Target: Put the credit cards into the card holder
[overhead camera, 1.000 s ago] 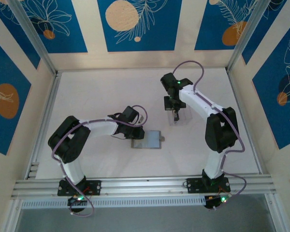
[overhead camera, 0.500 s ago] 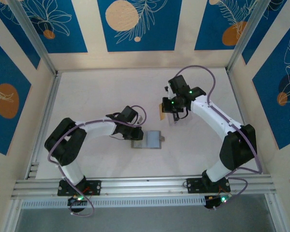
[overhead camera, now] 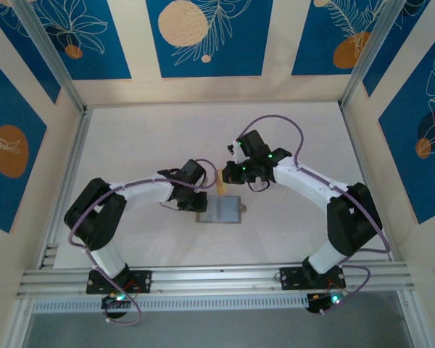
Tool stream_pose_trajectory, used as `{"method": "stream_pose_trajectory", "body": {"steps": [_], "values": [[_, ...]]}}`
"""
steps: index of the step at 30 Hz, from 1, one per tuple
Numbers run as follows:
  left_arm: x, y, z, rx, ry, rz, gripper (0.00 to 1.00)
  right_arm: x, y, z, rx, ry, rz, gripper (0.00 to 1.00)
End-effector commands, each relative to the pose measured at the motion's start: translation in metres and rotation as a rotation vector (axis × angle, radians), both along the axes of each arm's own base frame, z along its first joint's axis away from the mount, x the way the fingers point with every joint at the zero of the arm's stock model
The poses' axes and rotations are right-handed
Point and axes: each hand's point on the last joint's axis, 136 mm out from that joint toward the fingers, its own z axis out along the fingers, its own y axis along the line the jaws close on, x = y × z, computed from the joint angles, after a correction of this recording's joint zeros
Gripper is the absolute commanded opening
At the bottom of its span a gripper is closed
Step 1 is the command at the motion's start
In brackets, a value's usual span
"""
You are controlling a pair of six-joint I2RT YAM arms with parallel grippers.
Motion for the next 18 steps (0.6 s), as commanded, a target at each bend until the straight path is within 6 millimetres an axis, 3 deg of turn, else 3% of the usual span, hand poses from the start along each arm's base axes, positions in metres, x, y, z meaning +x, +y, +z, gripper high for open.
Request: {"method": "stream_pose_trajectory", "body": {"steps": [1,7,18], "values": [[-0.004,0.011,-0.005,0.077,0.0,-0.021,0.14,-0.004,0.003,-0.018,0.002,0.036,-0.009,0.0],[-0.006,0.014,-0.006,0.086,0.002,-0.023,0.13,-0.012,-0.001,-0.034,-0.021,0.054,-0.012,0.0],[-0.006,0.003,-0.001,0.032,0.018,-0.028,0.13,-0.027,0.012,-0.06,-0.001,0.123,-0.003,0.0]]}}
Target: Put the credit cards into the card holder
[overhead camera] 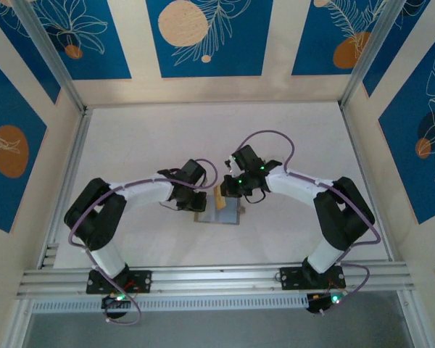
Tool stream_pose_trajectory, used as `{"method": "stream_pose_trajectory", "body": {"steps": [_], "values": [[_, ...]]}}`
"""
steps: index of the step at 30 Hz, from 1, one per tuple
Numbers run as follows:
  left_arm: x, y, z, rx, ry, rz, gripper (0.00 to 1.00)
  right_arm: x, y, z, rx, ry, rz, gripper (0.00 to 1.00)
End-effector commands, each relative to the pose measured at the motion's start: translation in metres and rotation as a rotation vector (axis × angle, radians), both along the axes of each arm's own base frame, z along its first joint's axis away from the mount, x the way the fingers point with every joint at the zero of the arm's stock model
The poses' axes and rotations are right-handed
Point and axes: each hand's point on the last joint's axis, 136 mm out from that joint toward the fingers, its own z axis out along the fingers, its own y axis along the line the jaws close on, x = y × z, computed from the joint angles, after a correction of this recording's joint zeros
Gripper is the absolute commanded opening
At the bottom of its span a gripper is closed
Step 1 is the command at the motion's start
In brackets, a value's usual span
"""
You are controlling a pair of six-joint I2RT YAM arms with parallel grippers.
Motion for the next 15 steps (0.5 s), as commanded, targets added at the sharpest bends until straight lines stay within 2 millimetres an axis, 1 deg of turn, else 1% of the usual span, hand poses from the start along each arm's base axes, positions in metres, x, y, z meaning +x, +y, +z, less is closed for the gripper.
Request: {"method": "stream_pose_trajectory", "body": {"steps": [1,7,15], "values": [[-0.008,0.0,0.0,0.011,0.031,-0.019,0.13,-0.004,0.009,-0.008,0.03,0.032,0.001,0.0],[-0.012,-0.004,0.001,-0.017,0.043,-0.02,0.14,-0.003,0.019,-0.01,0.083,0.054,-0.007,0.0],[-0.025,-0.006,-0.002,-0.044,0.069,0.01,0.14,-0.003,0.02,-0.03,0.071,0.09,-0.019,0.0]]}}
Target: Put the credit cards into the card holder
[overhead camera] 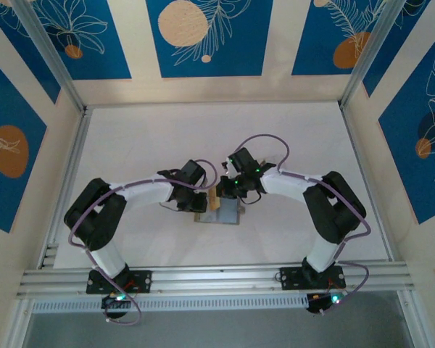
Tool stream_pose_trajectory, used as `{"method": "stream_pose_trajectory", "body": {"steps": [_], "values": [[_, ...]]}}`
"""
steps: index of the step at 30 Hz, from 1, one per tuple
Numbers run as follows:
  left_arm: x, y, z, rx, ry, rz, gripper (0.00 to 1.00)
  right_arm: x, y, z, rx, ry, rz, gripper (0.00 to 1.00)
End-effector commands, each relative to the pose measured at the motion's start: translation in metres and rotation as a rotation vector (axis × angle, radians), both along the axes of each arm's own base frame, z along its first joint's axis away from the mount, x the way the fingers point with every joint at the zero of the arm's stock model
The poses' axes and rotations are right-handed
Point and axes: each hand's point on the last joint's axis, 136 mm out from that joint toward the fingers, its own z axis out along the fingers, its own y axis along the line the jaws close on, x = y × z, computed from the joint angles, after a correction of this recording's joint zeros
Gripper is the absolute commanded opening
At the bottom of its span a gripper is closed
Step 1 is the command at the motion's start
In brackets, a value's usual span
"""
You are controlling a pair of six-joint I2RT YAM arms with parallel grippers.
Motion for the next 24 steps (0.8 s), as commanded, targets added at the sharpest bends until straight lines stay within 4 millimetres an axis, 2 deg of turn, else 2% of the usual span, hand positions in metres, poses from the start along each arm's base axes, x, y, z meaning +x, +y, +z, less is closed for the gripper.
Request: {"method": "stream_pose_trajectory", "body": {"steps": [1,7,11,19,24], "values": [[-0.021,-0.002,-0.002,-0.013,0.045,0.006,0.14,-0.008,0.003,-0.015,0.007,0.05,0.008,0.0],[-0.031,0.004,-0.007,-0.015,0.055,0.046,0.14,-0.008,0.01,-0.028,0.006,0.07,0.024,0.0],[-0.026,0.015,0.005,0.006,0.016,0.072,0.15,-0.008,0.014,-0.027,0.015,0.07,0.037,0.0],[-0.011,0.029,0.014,-0.02,0.002,0.118,0.15,-0.013,0.013,0.02,0.071,-0.011,0.062,0.0],[-0.003,0.025,0.006,-0.005,0.014,0.1,0.12,-0.017,0.002,0.038,0.05,-0.051,0.057,0.0]]}}
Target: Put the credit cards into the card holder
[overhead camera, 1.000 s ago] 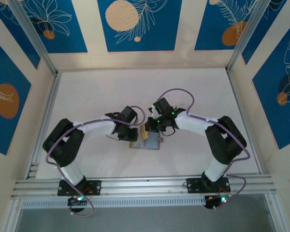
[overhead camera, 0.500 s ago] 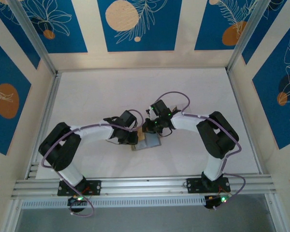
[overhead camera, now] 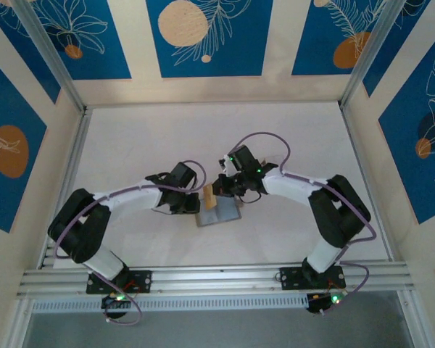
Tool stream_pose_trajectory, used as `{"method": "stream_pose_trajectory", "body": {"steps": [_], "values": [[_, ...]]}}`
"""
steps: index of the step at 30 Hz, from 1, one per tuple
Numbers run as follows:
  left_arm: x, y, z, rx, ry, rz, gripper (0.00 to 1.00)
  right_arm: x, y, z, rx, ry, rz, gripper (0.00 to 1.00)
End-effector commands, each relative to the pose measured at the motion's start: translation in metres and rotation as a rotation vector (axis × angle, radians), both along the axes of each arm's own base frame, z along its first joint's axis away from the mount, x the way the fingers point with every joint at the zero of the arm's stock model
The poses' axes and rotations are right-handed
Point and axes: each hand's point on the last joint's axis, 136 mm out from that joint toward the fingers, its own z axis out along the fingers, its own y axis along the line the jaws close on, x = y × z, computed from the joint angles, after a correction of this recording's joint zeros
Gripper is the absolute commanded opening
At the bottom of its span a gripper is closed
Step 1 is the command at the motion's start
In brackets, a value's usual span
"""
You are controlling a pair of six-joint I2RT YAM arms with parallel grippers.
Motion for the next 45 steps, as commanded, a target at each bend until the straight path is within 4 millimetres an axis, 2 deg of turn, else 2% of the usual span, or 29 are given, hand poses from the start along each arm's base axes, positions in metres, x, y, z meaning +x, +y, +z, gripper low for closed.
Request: {"method": "stream_pose_trajectory", "body": {"steps": [1,4,8,14,18,22,25,29,33,38,45], "values": [[0.002,-0.001,-0.008,0.015,0.024,-0.025,0.12,-0.013,-0.012,0.003,-0.048,-0.003,0.011,0.0],[0.003,-0.001,-0.015,0.026,0.034,-0.028,0.1,-0.016,-0.016,-0.004,-0.092,-0.001,0.008,0.0],[0.0,0.003,-0.021,0.045,0.037,-0.027,0.1,-0.022,-0.012,-0.021,-0.163,0.009,0.027,0.0],[-0.005,0.007,-0.029,0.054,0.05,-0.025,0.1,-0.028,0.003,-0.049,-0.229,0.033,0.057,0.0],[-0.007,0.007,-0.033,0.055,0.056,-0.027,0.09,-0.031,0.016,-0.057,-0.225,0.049,0.07,0.0],[-0.008,0.007,-0.035,0.052,0.063,-0.023,0.09,-0.029,0.024,-0.053,-0.178,0.054,0.065,0.0],[-0.009,0.008,-0.036,0.056,0.063,-0.022,0.09,-0.023,0.021,-0.038,-0.148,0.033,0.05,0.0],[-0.01,0.01,-0.039,0.067,0.069,-0.018,0.09,-0.015,0.006,-0.01,-0.096,-0.008,0.017,0.0],[-0.011,0.011,-0.043,0.074,0.08,-0.017,0.09,-0.008,-0.016,0.008,-0.047,-0.039,-0.037,0.0],[-0.011,0.011,-0.044,0.072,0.085,-0.014,0.09,-0.001,-0.04,0.0,-0.017,-0.025,-0.093,0.0],[-0.011,0.009,-0.042,0.067,0.087,-0.014,0.09,0.0,-0.041,-0.022,0.013,0.01,-0.108,0.0]]}}
